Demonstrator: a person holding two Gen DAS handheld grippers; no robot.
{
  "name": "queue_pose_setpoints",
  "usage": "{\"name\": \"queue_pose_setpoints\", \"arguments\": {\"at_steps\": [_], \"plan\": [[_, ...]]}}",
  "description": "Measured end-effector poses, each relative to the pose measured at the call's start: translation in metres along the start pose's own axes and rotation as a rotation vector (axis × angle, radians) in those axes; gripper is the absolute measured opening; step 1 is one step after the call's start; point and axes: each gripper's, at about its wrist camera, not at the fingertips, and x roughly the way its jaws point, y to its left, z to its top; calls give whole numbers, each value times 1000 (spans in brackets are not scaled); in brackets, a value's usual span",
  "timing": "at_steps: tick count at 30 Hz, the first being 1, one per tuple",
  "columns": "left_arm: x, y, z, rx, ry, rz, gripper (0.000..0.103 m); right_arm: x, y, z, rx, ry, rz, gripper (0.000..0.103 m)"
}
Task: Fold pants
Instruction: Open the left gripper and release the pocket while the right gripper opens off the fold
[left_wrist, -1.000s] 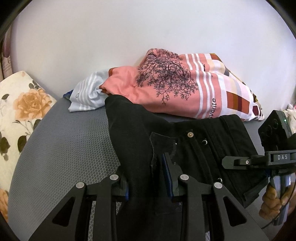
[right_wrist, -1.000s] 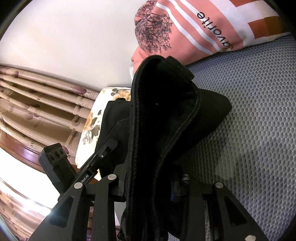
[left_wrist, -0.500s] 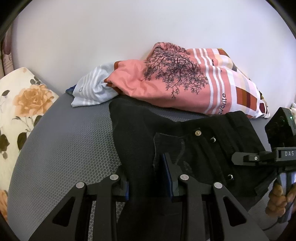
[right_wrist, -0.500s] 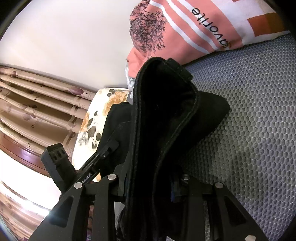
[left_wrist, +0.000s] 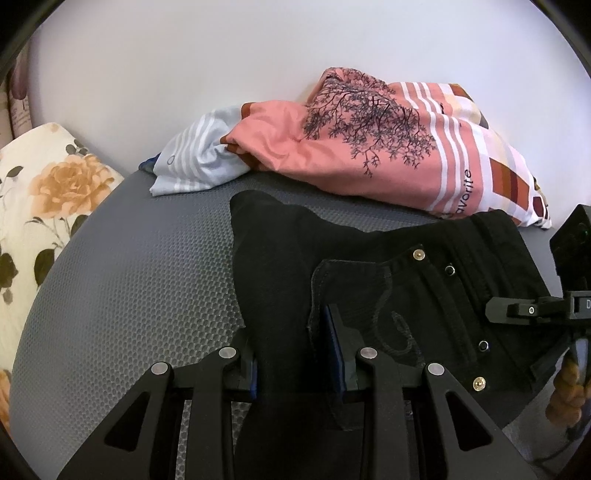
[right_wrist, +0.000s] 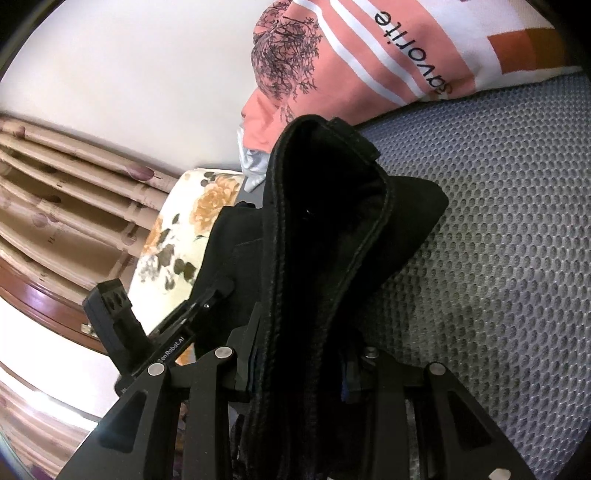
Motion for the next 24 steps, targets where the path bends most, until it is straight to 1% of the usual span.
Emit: {"name": "queue_pose_setpoints", "arguments": {"at_steps": [7, 10, 12, 14, 16, 21, 23, 24], "plan": [[7, 2, -7, 4, -7, 22, 35, 7, 6, -1, -77, -11, -99, 30], [10, 3, -10, 8, -15, 38, 40, 10, 12, -3, -137, -18, -152, 30], [12, 3, -12, 9, -19, 48, 44, 11, 13, -3, -154, -23, -172, 30], [13, 5, -12, -2, -16, 45, 46, 12, 13, -3, -162, -31, -185, 31], [14, 7, -12, -10, -16, 46, 48, 12, 14, -7, -182, -45, -210, 33], [14, 8, -14, -28, -20, 70, 57, 16, 15, -12, -196, -79, -248, 38], [13, 9, -15, -39, -27, 89, 62, 16, 17, -15, -209, -97, -268, 41], [12, 9, -15, -44, -32, 99, 62, 15, 18, -17, -217, -108, -282, 42]]}}
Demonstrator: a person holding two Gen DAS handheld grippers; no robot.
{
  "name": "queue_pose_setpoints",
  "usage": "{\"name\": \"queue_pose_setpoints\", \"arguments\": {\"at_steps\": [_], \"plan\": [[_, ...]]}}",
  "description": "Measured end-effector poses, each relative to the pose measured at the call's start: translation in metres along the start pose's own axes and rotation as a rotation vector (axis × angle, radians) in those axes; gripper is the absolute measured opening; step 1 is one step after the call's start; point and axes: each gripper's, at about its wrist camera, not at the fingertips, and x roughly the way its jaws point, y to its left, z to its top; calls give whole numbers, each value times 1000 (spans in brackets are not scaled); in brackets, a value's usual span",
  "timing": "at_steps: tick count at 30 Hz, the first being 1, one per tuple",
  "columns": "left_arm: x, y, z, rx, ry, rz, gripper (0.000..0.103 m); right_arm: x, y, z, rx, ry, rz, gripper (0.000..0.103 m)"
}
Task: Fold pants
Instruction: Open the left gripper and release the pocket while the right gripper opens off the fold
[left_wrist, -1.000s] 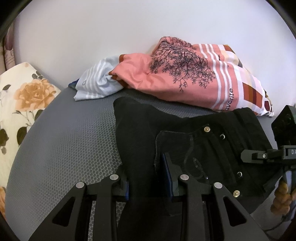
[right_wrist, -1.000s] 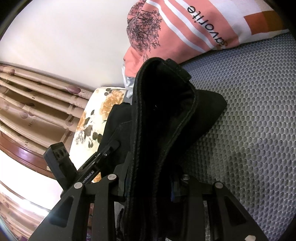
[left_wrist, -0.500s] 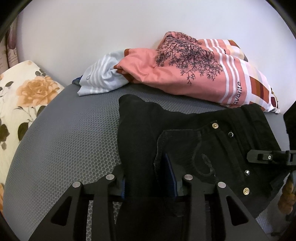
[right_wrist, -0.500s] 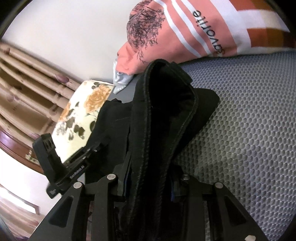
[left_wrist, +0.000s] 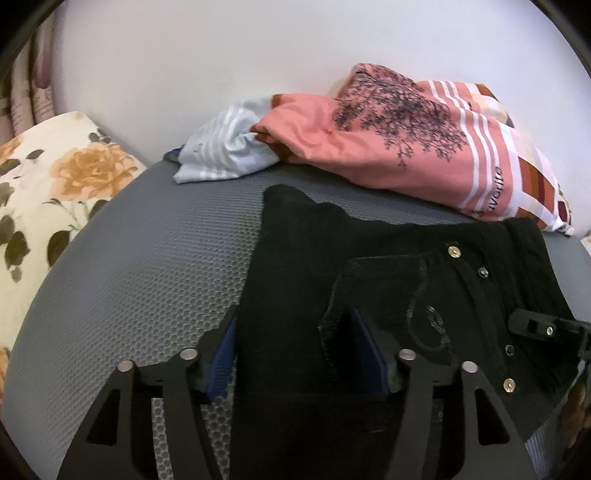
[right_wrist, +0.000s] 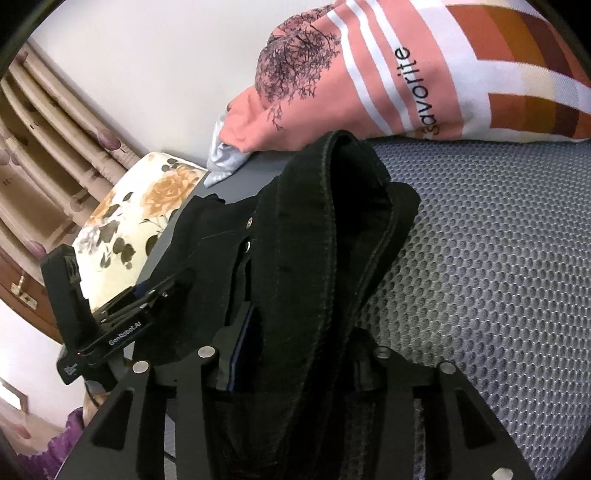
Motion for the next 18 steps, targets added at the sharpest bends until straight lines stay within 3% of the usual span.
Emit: {"name": "queue_pose_setpoints", "arguments": {"at_steps": [9, 18], "plan": [[-1, -4, 0, 18, -7, 26, 63, 4, 26, -8, -109, -55, -170, 55], [-3, -5, -1, 19, -22, 42, 63, 0, 26, -12, -117, -77, -226, 65]]}}
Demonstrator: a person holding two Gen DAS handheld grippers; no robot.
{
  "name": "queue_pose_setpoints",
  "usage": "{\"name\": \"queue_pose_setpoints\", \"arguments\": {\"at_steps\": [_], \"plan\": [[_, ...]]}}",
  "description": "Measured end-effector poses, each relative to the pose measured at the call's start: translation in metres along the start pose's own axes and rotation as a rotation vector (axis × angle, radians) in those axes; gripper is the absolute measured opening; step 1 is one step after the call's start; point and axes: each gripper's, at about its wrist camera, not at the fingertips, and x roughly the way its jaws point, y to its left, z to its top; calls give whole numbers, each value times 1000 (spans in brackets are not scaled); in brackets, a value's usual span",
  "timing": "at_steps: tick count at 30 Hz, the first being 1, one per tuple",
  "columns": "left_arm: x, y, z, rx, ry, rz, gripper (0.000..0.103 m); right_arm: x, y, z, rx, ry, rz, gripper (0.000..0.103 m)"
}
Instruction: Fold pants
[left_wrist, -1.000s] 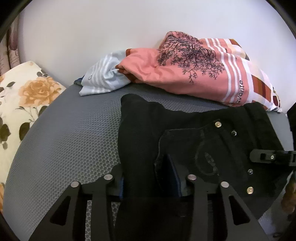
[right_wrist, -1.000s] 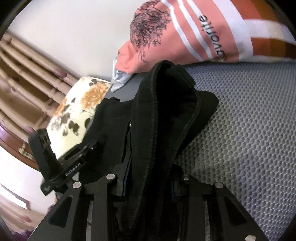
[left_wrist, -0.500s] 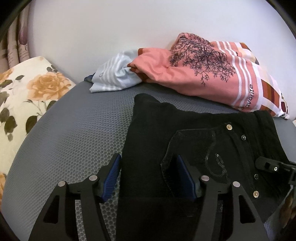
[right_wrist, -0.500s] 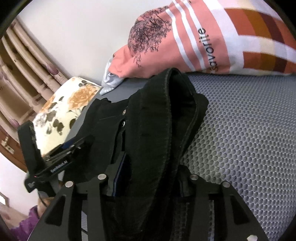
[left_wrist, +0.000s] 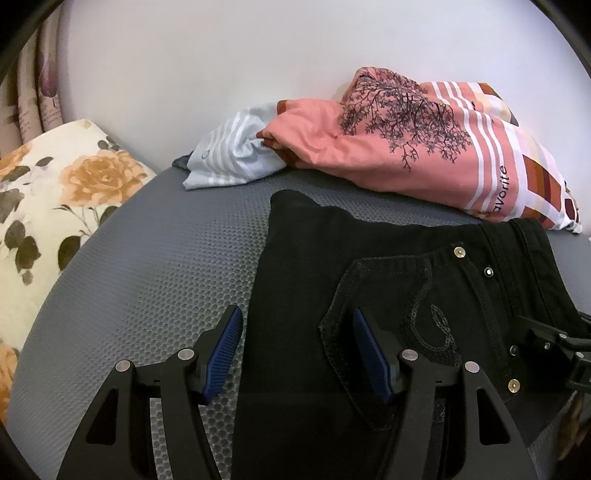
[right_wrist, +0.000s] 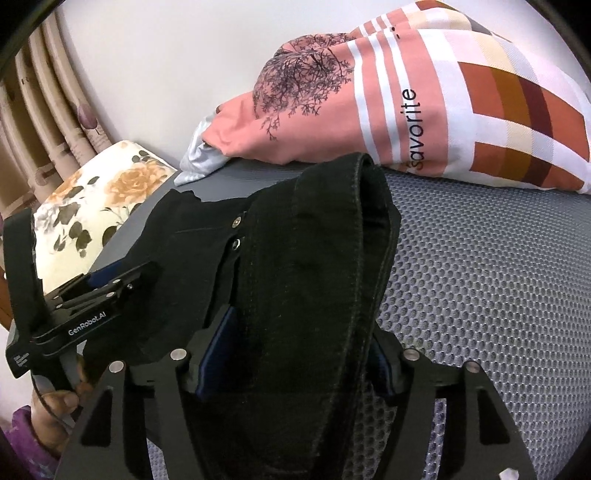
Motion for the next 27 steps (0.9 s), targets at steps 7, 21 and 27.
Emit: {"name": "queue_pose_setpoints", "arguments": {"at_steps": [7, 21, 27], "plan": [[-5, 1, -1, -2, -25, 12, 63, -1, 4, 0, -17, -9, -64, 75], [-11, -3, -2, 10, -56, 47, 63, 0, 9, 2, -38, -15, -137, 83], [-12, -2, -2, 14, -56, 50, 63, 1, 11, 2, -48, -16, -160, 86]]}}
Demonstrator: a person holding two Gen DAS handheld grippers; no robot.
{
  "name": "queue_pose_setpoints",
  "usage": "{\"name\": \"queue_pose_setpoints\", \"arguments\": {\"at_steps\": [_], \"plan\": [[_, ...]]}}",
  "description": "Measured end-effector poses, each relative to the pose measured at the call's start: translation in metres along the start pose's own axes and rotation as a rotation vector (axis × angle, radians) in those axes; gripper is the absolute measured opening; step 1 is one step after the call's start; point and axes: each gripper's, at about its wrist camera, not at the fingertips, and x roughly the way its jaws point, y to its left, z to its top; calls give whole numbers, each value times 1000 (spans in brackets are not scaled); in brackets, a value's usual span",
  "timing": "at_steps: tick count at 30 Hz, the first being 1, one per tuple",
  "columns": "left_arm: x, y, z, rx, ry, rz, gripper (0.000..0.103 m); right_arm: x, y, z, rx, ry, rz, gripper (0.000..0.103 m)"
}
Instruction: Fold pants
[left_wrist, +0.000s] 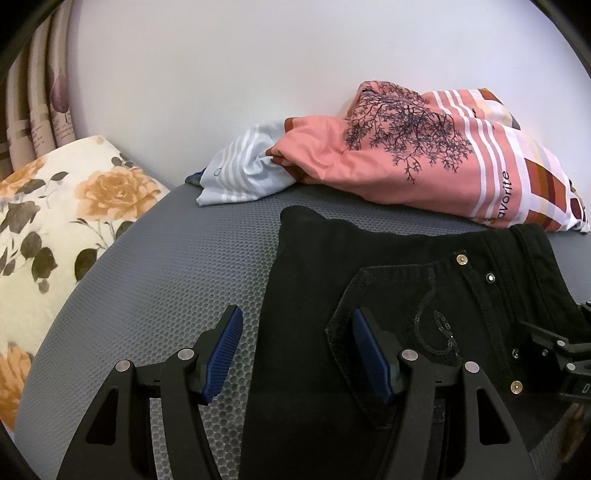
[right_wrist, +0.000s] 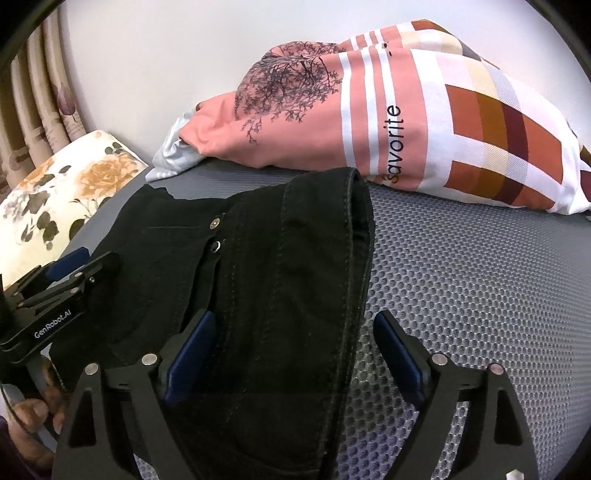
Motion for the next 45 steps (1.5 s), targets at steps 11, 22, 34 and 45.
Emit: {"name": "queue_pose_setpoints", "arguments": {"at_steps": [11, 22, 34, 45], "plan": [[1, -1, 0, 1, -1, 5, 64, 1, 3, 1, -11, -2, -25, 89], [1, 1, 0, -2, -3, 7, 64, 3, 4, 2, -16, 0, -42, 91], [-1, 0, 0, -3, -13, 17, 70, 2, 7, 2, -28, -2, -77, 95], [-2, 0, 0, -2, -16, 28, 72, 1, 7, 4, -34, -4, -93, 98]]}}
